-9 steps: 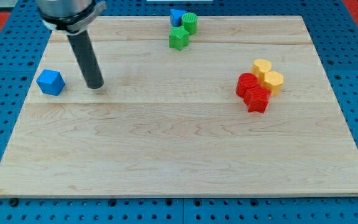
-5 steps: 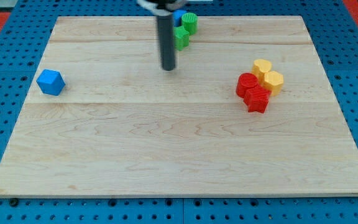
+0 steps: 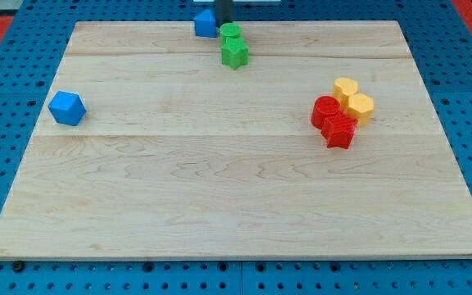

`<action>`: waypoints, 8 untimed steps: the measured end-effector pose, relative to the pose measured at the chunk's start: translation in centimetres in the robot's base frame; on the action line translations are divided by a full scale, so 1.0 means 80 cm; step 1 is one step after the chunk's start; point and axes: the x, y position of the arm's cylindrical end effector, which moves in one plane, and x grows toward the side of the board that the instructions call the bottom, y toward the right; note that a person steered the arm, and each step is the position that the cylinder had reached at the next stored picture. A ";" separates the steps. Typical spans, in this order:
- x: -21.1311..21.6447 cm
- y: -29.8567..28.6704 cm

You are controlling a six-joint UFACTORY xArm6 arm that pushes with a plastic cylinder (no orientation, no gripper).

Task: Separate the blue triangle and green circle

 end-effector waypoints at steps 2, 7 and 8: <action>-0.001 0.018; 0.163 -0.122; 0.167 -0.120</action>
